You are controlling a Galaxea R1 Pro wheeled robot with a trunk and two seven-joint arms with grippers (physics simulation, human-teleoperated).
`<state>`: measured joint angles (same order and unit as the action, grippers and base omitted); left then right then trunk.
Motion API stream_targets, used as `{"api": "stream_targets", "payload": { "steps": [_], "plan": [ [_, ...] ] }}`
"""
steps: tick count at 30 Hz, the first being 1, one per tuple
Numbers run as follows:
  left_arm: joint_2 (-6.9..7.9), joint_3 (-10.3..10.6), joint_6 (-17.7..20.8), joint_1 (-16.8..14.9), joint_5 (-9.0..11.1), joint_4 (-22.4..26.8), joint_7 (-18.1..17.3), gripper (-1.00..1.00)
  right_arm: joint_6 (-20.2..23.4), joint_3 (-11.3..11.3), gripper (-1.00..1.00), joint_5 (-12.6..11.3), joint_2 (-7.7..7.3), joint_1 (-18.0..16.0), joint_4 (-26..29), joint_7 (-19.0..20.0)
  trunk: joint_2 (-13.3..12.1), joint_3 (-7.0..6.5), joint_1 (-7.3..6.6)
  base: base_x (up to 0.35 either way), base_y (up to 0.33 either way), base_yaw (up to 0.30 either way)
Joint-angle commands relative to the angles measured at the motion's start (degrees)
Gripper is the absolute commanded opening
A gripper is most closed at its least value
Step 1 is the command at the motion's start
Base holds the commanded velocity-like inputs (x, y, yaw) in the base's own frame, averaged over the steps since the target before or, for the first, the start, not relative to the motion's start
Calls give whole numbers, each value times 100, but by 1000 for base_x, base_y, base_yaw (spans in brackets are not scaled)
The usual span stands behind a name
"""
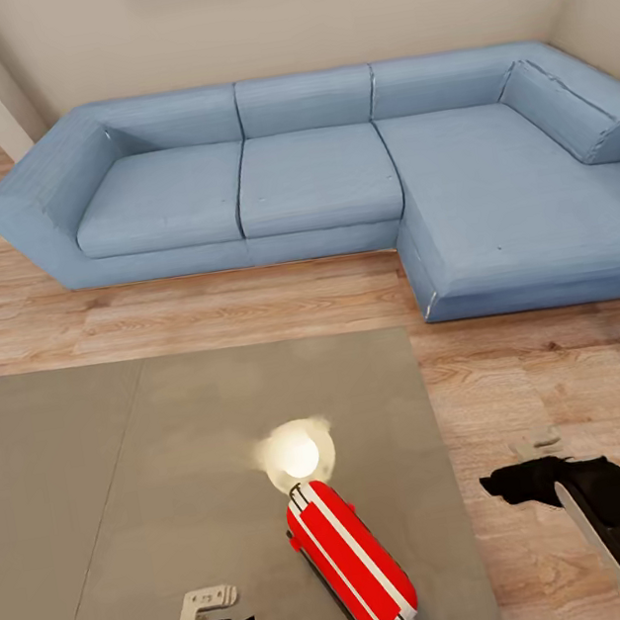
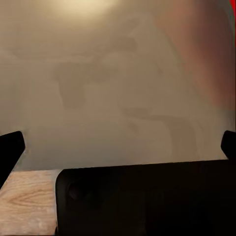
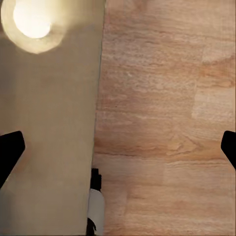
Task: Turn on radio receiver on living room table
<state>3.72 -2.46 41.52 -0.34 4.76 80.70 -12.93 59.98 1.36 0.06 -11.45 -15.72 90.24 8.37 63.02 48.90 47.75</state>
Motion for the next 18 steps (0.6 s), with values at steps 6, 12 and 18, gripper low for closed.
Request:
{"api": "stream_targets", "payload": {
  "steps": [6, 12, 18],
  "plan": [
    [30, 0, -10, -3, -34, -138, 224, 100, 2, -830, 100, 21, 240, -673, 5, 191, 0, 0, 0, 0, 0, 0],
    [59, 0, -42, -9, -71, -299, 251, 100, 2, -1554, 100, 21, 764, -827, 10, 200, 0, 0, 0, 0, 0, 0],
    [64, -1, -47, -10, -78, -331, 255, 100, 2, -2131, 100, 28, 1144, -843, 11, 195, 0, 0, 0, 0, 0, 0]
  ]
}}
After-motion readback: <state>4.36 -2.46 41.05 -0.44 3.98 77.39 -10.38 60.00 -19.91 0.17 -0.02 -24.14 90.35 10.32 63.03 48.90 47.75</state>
